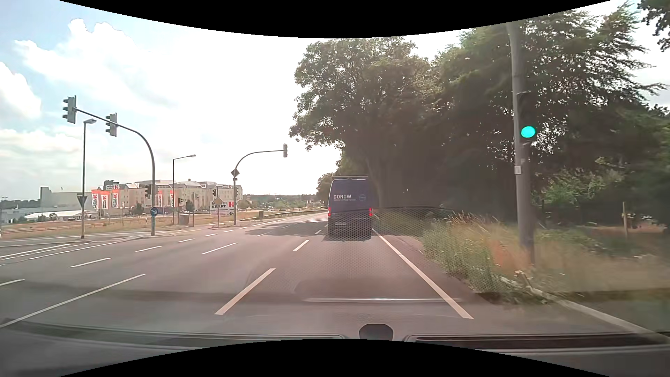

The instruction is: Follow the waypoints while adhering to traffic rules and regulations

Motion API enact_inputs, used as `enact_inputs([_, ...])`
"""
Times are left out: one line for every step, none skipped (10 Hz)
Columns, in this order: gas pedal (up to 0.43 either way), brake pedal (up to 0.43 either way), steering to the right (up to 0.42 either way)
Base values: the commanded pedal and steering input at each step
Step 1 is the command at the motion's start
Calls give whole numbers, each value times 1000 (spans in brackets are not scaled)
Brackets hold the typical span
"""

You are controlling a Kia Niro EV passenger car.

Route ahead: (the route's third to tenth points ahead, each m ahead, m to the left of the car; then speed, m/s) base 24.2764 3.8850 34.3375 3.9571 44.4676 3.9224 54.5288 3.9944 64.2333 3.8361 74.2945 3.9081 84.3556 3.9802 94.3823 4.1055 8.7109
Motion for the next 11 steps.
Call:
enact_inputs([220,0,-4])
enact_inputs([228,0,-4])
enact_inputs([228,0,-5])
enact_inputs([228,0,-5])
enact_inputs([228,0,-5])
enact_inputs([228,0,-5])
enact_inputs([228,0,-5])
enact_inputs([228,0,-5])
enact_inputs([228,0,-5])
enact_inputs([228,0,-4])
enact_inputs([228,0,-4])
